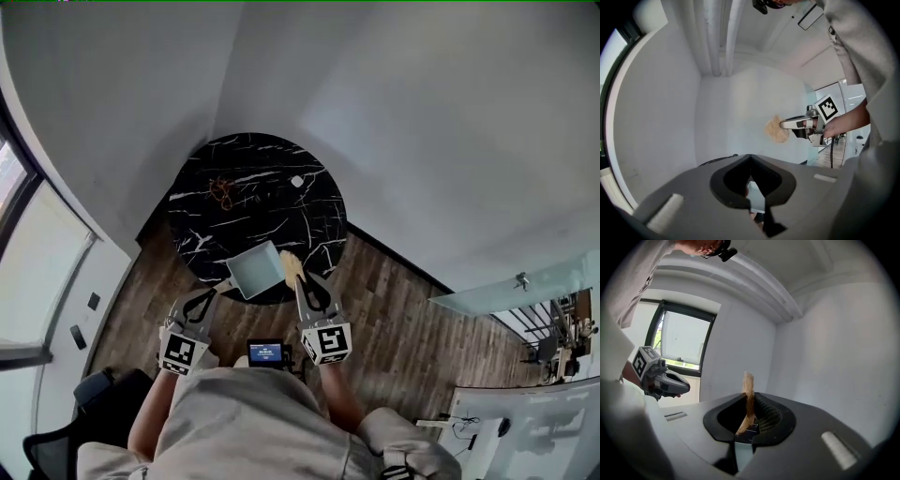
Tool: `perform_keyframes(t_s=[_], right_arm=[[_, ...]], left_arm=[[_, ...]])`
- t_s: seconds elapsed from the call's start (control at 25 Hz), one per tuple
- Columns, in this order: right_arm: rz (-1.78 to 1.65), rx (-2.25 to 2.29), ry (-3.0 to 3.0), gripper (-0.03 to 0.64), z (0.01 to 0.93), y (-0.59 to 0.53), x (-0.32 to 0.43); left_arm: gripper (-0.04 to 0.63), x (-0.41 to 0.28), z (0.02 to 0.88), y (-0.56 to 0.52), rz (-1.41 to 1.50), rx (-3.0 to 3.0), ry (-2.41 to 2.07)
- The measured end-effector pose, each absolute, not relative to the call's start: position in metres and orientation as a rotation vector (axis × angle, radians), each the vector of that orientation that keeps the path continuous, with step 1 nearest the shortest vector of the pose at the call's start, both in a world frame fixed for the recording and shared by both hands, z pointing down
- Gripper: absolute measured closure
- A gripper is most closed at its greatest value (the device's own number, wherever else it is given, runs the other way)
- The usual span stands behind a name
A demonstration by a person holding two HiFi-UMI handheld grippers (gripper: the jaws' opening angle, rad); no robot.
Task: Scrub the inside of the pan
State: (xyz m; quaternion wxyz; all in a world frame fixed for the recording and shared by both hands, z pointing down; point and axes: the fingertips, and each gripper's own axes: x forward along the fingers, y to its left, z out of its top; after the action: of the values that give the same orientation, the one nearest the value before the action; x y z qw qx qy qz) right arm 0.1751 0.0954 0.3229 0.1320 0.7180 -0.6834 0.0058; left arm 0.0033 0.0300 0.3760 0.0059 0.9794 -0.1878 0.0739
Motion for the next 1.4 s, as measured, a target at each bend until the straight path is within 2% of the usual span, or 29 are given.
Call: perform_keyframes(t_s=[0.48,0.72,1.4], right_arm=[[0.063,2.119,-1.893,0.558,0.331,0.045,0.163],[0.016,2.075,-1.898,0.558,0.331,0.014,0.18],[0.011,2.039,-1.827,0.558,0.365,-0.011,0.204]], left_arm=[[0.595,0.035,0.373,-0.023,0.206,3.109,-0.359],[0.595,0.045,0.381,-0.047,0.226,3.101,-0.404],[0.594,0.008,0.424,-0.074,0.349,3.042,-0.523]])
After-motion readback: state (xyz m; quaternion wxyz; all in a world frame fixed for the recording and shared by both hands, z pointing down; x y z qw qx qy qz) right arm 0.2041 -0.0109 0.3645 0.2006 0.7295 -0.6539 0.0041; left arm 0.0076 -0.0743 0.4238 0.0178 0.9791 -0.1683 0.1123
